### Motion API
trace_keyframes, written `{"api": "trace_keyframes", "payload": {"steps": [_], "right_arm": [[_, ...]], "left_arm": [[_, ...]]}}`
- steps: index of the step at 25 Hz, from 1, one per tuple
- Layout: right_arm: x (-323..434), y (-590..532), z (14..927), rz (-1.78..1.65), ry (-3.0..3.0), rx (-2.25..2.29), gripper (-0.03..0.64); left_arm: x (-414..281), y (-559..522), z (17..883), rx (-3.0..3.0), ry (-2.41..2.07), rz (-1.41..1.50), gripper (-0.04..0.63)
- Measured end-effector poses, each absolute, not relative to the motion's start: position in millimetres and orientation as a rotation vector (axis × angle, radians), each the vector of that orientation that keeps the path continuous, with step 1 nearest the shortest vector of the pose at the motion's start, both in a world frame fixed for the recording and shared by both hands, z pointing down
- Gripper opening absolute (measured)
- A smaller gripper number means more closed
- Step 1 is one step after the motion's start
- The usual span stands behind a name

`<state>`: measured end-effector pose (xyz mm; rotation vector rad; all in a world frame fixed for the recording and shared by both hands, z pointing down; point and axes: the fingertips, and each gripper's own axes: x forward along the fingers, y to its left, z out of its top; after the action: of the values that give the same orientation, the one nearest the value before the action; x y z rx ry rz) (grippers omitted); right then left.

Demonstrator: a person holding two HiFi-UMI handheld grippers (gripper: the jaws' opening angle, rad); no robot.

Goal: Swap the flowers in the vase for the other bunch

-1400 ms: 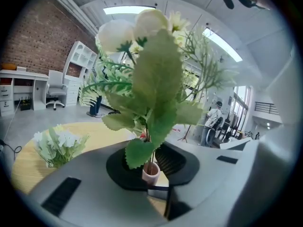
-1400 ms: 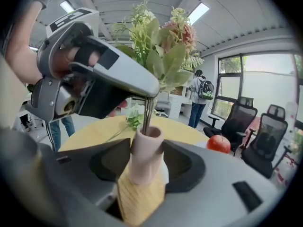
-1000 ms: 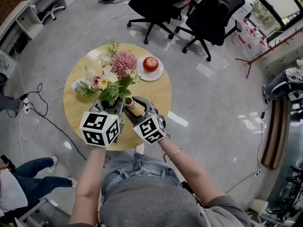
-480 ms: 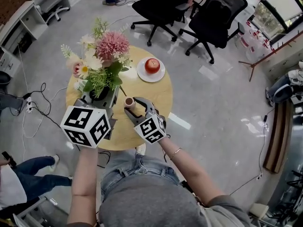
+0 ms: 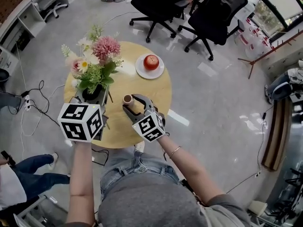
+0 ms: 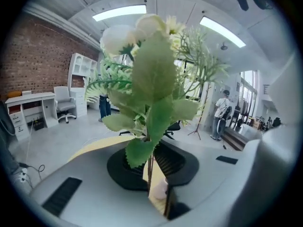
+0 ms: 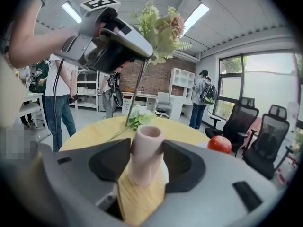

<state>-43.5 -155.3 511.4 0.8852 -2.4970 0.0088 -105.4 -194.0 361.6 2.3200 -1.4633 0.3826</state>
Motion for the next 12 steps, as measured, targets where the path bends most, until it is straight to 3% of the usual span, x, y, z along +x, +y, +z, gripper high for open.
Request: {"api": "trace_keyframes", "payload": {"steps": [12], "right_arm": [[-46.8, -154.9, 515.2, 0.016, -2.487, 0.897, 0.221]], "left_arm": [[-119.7, -190.8, 460.6, 2.130, -1.367, 0.530, 0.048]]}}
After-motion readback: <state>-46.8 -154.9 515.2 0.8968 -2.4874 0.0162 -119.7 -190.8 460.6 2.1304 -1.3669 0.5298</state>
